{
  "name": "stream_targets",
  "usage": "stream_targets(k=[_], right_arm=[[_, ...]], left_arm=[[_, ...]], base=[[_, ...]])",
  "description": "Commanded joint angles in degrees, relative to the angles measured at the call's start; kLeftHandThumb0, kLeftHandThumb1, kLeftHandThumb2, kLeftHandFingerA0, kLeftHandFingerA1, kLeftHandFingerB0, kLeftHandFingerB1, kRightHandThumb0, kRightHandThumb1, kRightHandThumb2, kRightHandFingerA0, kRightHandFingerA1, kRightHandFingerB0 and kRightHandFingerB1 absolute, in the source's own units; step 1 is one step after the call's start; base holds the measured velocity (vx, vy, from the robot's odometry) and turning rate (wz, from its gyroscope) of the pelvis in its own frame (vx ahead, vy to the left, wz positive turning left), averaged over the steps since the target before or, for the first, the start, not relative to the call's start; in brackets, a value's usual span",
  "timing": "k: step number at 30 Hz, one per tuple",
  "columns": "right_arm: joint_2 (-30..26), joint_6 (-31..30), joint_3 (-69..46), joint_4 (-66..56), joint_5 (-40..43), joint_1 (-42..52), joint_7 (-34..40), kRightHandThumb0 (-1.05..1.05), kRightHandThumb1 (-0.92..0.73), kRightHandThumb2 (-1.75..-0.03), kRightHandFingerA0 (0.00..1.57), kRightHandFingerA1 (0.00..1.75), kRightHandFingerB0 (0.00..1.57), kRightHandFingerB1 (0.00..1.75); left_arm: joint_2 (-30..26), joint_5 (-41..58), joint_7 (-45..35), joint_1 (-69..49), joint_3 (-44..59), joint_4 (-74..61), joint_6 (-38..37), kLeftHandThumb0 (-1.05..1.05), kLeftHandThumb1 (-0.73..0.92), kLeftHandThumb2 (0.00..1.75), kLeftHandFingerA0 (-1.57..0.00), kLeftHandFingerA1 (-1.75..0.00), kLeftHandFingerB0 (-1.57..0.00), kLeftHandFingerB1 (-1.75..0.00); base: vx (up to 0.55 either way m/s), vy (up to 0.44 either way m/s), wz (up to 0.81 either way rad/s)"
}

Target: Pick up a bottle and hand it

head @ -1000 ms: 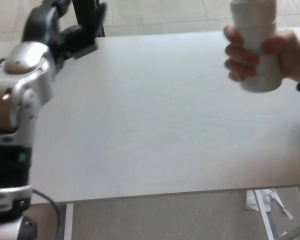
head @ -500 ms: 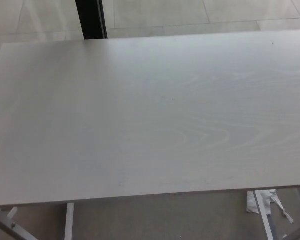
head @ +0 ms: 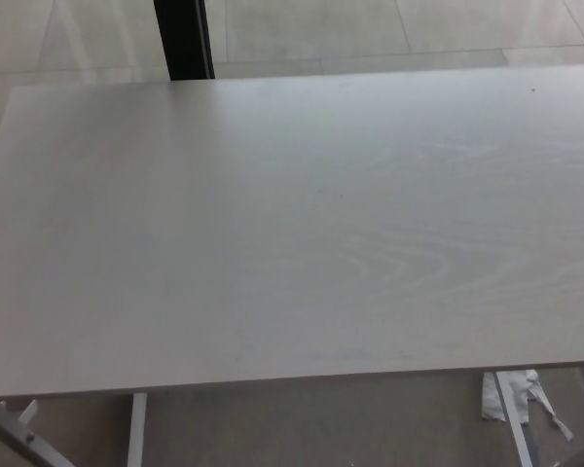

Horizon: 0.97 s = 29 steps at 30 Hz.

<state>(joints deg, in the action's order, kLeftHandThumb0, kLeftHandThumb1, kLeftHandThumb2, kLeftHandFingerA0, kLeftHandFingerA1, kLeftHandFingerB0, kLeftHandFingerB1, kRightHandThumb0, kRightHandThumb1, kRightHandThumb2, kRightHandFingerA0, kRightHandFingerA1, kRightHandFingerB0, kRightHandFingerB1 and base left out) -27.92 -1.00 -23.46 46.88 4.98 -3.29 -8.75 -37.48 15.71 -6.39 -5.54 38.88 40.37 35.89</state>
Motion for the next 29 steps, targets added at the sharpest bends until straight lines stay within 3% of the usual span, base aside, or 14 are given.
stream_targets(k=[1,2,3,4,5,8,16,17,19,20,23,24,25,29], right_arm=[[-1.9,3.2,-1.6,2.4,1.6,-0.1,0.2,-0.65,-0.43,-0.89,1.05,1.06,0.36,0.60],[-1.9,3.2,-1.6,2.5,1.6,-0.1,0.2,-0.65,-0.43,-0.89,1.05,1.06,0.36,0.60],[-2.0,3.8,-1.5,2.5,1.4,0.3,0.0,-0.65,-0.59,-0.58,0.99,0.89,0.40,0.54],[-2.0,4.2,-1.4,2.7,1.2,0.6,0.5,-0.66,-0.44,-0.89,1.02,1.08,0.36,0.60],[-2.2,4.3,-1.1,2.6,0.6,0.8,0.8,-0.66,-0.59,-0.58,1.03,1.28,0.40,0.53],[-2.2,4.2,-1.8,3.0,1.7,0.9,-0.4,-0.66,-0.58,-0.58,1.09,1.28,0.42,0.54],[-1.8,4.1,-2.0,2.4,1.5,1.8,0.0,-0.66,-0.57,-0.59,1.10,1.39,0.41,0.54],[-1.7,4.1,-2.0,2.5,1.4,1.7,0.1,-0.58,-0.42,-0.93,1.28,1.28,0.40,0.63],[-1.7,3.4,-2.0,2.6,1.4,1.2,0.3,-0.70,-0.44,-0.86,1.17,1.37,0.38,0.61],[-1.7,3.5,-1.9,2.7,1.2,1.3,0.5,-0.68,-0.55,-0.61,1.06,1.53,0.43,0.56],[-1.8,2.7,-2.3,2.1,1.4,1.8,0.4,-0.70,-0.54,-0.62,1.06,1.58,0.43,0.56],[-1.8,2.6,-2.5,2.2,1.6,1.7,0.0,-0.74,-0.44,-0.86,1.15,1.39,0.37,0.60],[-1.7,2.2,-2.5,2.2,1.7,1.5,0.1,-0.70,-0.57,-0.57,1.07,1.50,0.44,0.54],[-1.6,3.1,-2.6,2.8,1.7,2.6,0.1,-0.68,-0.54,-0.61,1.08,1.57,0.43,0.54]], left_arm=[[-1.8,-6.7,-9.3,-4.7,-9.3,9.1,-19.2,-0.69,0.43,0.80,-0.01,-0.55,-0.05,-0.50],[-2.0,-6.5,-9.3,-4.6,-9.5,9.3,-19.4,-0.69,0.43,0.80,-0.01,-0.55,-0.05,-0.50],[-2.1,-5.3,-10.0,-3.7,-8.5,11.6,-19.9,-0.63,0.56,0.56,0.00,-0.63,-0.09,-0.46],[-2.5,-4.3,-10.5,-3.1,-7.9,13.3,-20.0,-0.37,0.32,0.90,-0.07,-0.59,0.00,-0.51],[-2.8,-3.5,-10.6,-2.1,-7.3,15.6,-20.4,-0.36,0.33,0.90,-0.08,-0.59,0.00,-0.51],[-3.6,-3.9,-13.0,-2.9,-8.8,15.7,-20.8,-0.59,0.49,0.55,-0.16,-0.69,-0.43,-0.41],[-5.1,-1.3,-17.6,-0.6,-7.7,21.6,-22.1,-0.56,0.43,0.73,-0.16,-0.61,-0.27,-0.49],[-5.3,-1.3,-17.7,-0.5,-7.8,21.7,-22.2,-0.58,0.42,0.74,-0.21,-0.62,-0.32,-0.50],[-5.9,-2.4,-16.8,0.9,-9.0,22.7,-22.4,-0.55,0.54,0.56,-0.31,-0.63,-0.29,-0.42],[-5.8,-2.0,-16.8,1.3,-8.8,23.3,-22.8,-0.55,0.38,0.79,-0.36,-0.67,-0.22,-0.51],[-5.9,-0.1,-18.4,1.9,-7.7,24.7,-22.8,-0.53,0.51,0.55,-0.24,-0.69,-0.24,-0.44],[-6.0,-0.9,-18.6,1.7,-8.6,24.7,-23.3,-0.57,0.54,0.56,-0.24,-0.66,-0.27,-0.43],[-6.1,-1.3,-19.1,1.4,-9.1,24.6,-24.2,-0.57,0.55,0.56,-0.24,-0.64,-0.28,-0.44],[-6.1,-0.9,-18.5,1.1,-9.3,23.6,-24.1,-0.53,0.54,0.56,-0.28,-0.66,-0.28,-0.42]], base=[[0.00,0.000,0.00],[0.00,0.000,0.00],[0.00,0.000,0.00],[0.00,0.000,0.00],[0.00,0.000,0.00],[0.00,0.000,0.00],[0.00,0.000,0.00],[0.00,0.000,0.00],[0.00,0.000,0.00],[0.00,0.000,0.00],[0.00,0.000,0.00],[0.00,0.000,0.00],[0.00,0.000,0.00],[0.00,0.000,0.00]])
